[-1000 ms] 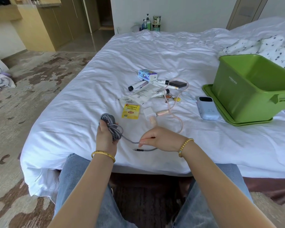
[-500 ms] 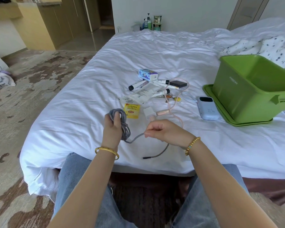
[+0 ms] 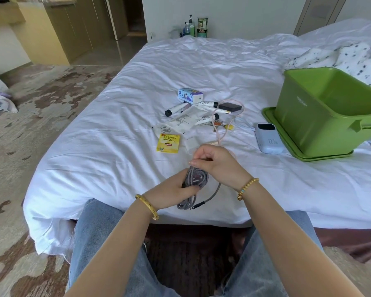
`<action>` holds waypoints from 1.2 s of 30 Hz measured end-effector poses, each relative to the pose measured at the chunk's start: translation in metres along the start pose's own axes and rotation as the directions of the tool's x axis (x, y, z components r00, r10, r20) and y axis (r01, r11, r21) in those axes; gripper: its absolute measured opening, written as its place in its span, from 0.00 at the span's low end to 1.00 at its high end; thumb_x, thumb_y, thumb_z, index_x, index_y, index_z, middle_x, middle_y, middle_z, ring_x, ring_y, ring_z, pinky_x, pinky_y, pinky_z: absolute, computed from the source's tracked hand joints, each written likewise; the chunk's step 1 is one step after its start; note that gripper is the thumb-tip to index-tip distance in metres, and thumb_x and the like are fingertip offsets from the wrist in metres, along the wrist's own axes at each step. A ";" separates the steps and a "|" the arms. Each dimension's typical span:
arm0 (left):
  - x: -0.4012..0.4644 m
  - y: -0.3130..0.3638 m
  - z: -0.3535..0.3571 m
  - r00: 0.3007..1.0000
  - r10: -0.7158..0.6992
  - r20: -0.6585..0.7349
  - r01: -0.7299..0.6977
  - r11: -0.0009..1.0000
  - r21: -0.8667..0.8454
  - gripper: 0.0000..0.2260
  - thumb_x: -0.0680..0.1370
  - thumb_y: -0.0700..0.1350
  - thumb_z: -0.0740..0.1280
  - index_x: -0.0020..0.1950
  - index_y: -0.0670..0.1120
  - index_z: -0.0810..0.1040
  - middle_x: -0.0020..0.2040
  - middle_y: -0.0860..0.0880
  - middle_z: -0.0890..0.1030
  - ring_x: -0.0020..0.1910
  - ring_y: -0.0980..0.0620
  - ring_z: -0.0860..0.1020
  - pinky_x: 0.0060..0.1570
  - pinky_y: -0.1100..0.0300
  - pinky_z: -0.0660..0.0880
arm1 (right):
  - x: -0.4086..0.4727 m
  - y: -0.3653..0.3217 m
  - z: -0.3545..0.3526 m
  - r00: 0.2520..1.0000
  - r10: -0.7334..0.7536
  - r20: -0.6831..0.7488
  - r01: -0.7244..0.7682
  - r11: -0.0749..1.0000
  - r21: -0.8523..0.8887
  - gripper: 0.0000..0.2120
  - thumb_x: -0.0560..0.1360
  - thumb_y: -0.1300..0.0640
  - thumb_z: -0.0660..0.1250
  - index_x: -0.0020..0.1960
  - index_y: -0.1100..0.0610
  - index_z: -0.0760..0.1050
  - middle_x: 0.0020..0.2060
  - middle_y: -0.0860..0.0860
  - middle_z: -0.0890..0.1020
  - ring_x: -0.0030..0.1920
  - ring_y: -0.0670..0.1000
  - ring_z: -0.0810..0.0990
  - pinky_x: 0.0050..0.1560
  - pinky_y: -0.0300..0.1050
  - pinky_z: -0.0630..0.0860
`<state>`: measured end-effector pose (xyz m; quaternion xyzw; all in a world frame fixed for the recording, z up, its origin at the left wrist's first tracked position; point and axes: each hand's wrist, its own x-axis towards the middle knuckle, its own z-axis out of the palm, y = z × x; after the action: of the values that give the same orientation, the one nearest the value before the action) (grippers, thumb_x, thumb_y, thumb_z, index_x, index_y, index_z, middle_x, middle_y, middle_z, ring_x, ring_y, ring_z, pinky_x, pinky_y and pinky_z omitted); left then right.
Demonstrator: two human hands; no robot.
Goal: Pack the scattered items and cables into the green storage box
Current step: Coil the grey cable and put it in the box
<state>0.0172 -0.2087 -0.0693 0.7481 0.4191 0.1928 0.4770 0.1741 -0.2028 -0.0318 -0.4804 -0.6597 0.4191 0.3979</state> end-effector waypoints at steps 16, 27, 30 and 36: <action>-0.009 -0.009 -0.005 0.937 -0.258 -0.237 0.010 0.695 -0.719 0.13 0.81 0.51 0.56 0.48 0.45 0.74 0.33 0.47 0.80 0.23 0.52 0.73 0.25 0.62 0.70 | 0.009 0.036 -0.004 0.933 0.207 -0.293 -0.188 0.978 0.093 0.09 0.78 0.62 0.61 0.53 0.63 0.78 0.32 0.46 0.73 0.26 0.39 0.70 0.27 0.28 0.66; -0.011 0.005 -0.008 0.981 -0.162 -0.106 0.070 0.806 -0.588 0.14 0.79 0.53 0.58 0.43 0.46 0.78 0.31 0.48 0.81 0.27 0.51 0.72 0.25 0.61 0.67 | 0.007 0.026 0.006 0.994 0.112 0.007 -0.112 0.993 0.020 0.13 0.80 0.59 0.58 0.57 0.59 0.78 0.24 0.42 0.75 0.24 0.36 0.69 0.26 0.27 0.65; -0.011 0.003 -0.013 0.971 -0.164 -0.174 0.028 0.798 -0.602 0.16 0.72 0.58 0.63 0.39 0.47 0.81 0.30 0.47 0.82 0.23 0.54 0.73 0.22 0.65 0.68 | 0.005 0.029 0.003 0.984 0.134 0.113 -0.105 0.966 -0.236 0.12 0.78 0.58 0.61 0.44 0.52 0.82 0.29 0.48 0.79 0.32 0.43 0.72 0.36 0.35 0.67; 0.005 -0.018 -0.019 0.716 -0.447 -0.536 0.125 0.837 -0.532 0.15 0.76 0.55 0.65 0.50 0.43 0.73 0.44 0.40 0.81 0.39 0.46 0.78 0.38 0.55 0.73 | 0.002 0.033 0.016 0.976 0.118 0.185 -0.023 0.894 -0.448 0.16 0.78 0.54 0.60 0.48 0.65 0.79 0.35 0.61 0.78 0.33 0.46 0.71 0.34 0.36 0.64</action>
<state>-0.0014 -0.1905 -0.0765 0.4247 0.6120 0.4508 0.4918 0.1689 -0.1971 -0.0681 -0.5357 -0.7575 0.3199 0.1920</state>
